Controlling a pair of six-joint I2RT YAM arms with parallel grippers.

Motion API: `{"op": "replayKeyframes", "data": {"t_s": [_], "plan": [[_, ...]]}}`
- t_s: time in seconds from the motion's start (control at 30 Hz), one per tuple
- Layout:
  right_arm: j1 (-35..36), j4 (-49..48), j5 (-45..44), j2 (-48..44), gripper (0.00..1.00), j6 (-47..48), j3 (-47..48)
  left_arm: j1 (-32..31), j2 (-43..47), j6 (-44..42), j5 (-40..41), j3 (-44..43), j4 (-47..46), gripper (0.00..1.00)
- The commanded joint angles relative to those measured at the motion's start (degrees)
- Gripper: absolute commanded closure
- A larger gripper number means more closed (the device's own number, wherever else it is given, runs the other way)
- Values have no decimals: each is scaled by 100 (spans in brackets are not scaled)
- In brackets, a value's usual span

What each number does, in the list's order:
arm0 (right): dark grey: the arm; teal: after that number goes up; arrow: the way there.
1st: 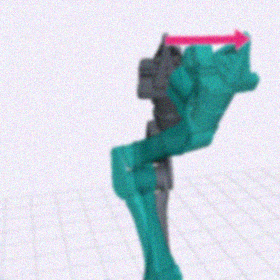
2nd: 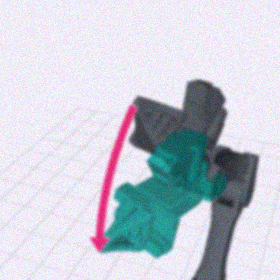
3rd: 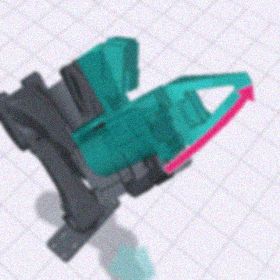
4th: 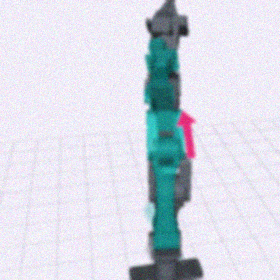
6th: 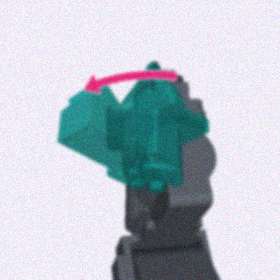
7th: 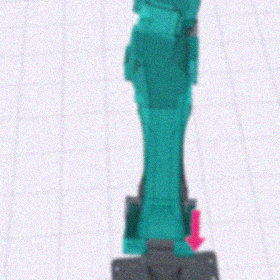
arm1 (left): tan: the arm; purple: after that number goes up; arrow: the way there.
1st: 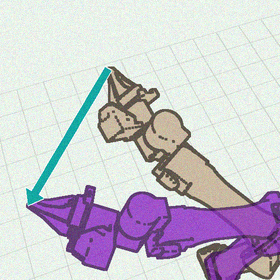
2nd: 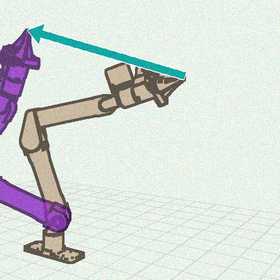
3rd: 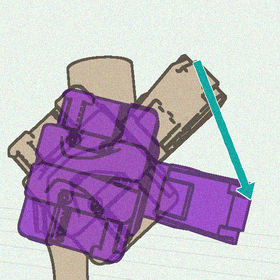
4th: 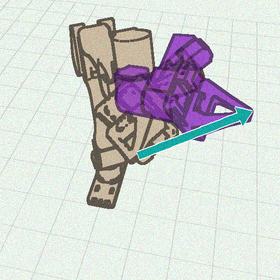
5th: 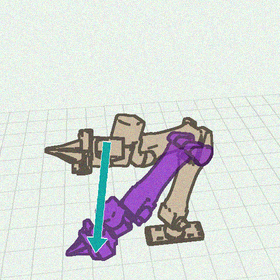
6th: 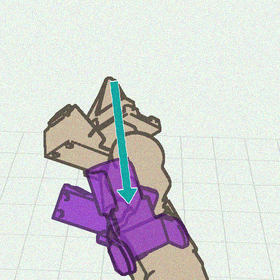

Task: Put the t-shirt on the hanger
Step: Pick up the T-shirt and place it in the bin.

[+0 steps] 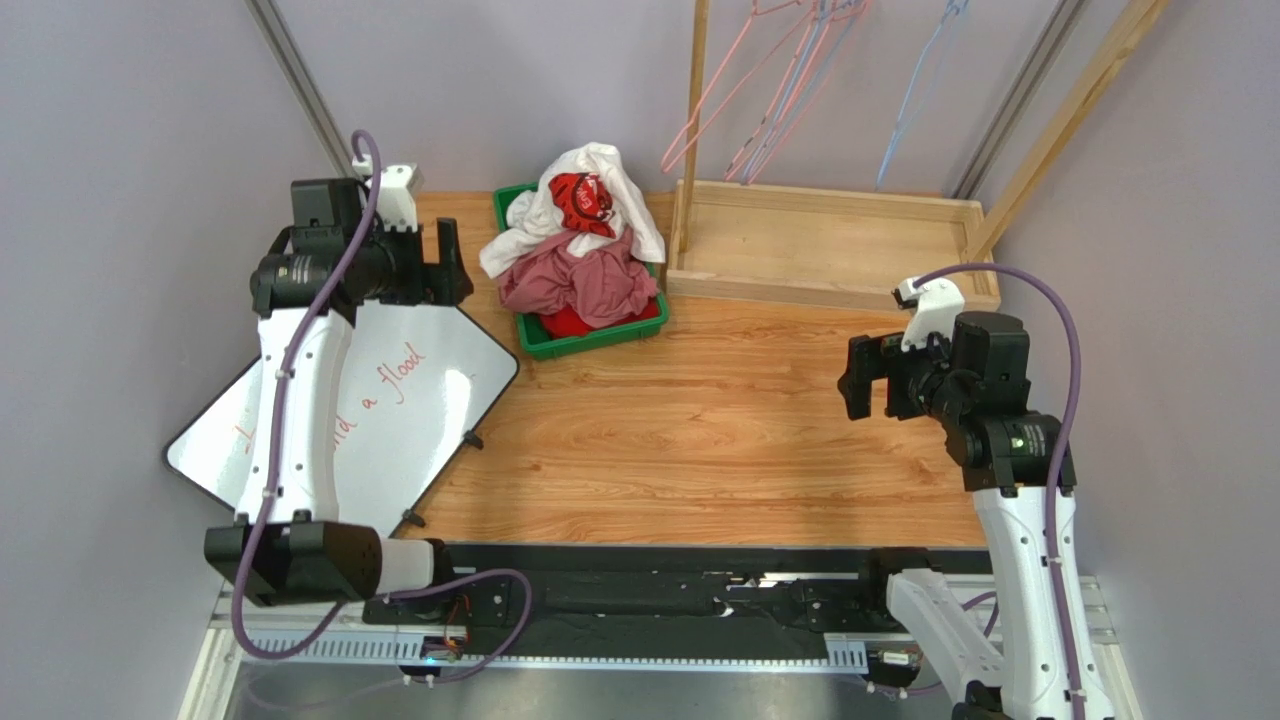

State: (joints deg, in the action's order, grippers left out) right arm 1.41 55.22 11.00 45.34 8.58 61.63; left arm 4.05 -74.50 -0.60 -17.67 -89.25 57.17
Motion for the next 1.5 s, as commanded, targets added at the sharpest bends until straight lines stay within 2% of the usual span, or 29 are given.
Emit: {"op": "replayKeyframes", "data": {"t_s": [0.0,0.13,0.27,0.37,0.47,0.57,0.83,0.9,0.93,1.0,1.03,1.07,1.17,1.33,1.47], "plan": [[-18,-398,-72,62,0,-181,-151,-203,-766,270,35,-987,-540,1],[-27,-503,-177,167,0,-216,-204,-544,-1785,534,527,-2050,-794,1],[-27,-547,-309,273,0,-207,-186,-836,-3174,736,616,-3559,-874,1],[-18,-539,-353,308,0,-207,-212,-994,-4009,1026,573,-4308,-1137,1],[-18,-521,-423,352,0,-164,-230,-1205,-4669,1001,563,-4749,-1558,1],[-27,-504,-485,405,0,-120,-239,-1416,-5100,930,590,-4812,-1980,1],[-27,-547,-476,405,0,-40,-335,-1627,-5707,1211,-446,-4663,-2649,3],[-18,-548,-476,405,0,-41,-335,-1627,-5725,1177,-806,-4645,-2658,21],[-27,-530,-476,388,0,-58,-327,-1610,-5655,1142,-878,-4645,-2658,42],[-27,-539,-468,361,0,-93,-309,-1575,-5497,1080,-1096,-4654,-2754,70],[-27,-539,-459,344,0,-111,-300,-1505,-5261,1123,-1124,-4654,-2807,90],[-27,-547,-441,309,0,-163,-300,-1469,-5102,1176,-1107,-4654,-2877,99],[-18,-548,-354,273,1,-277,-300,-1364,-4513,1273,-1133,-4689,-3088,100],[-27,-504,-231,344,1,-348,-46,-1363,-3520,1483,-1897,-4637,-3142,100],[-27,-451,-37,458,0,-427,182,-1469,-2870,1660,-2135,-4417,-3159,100]]}}
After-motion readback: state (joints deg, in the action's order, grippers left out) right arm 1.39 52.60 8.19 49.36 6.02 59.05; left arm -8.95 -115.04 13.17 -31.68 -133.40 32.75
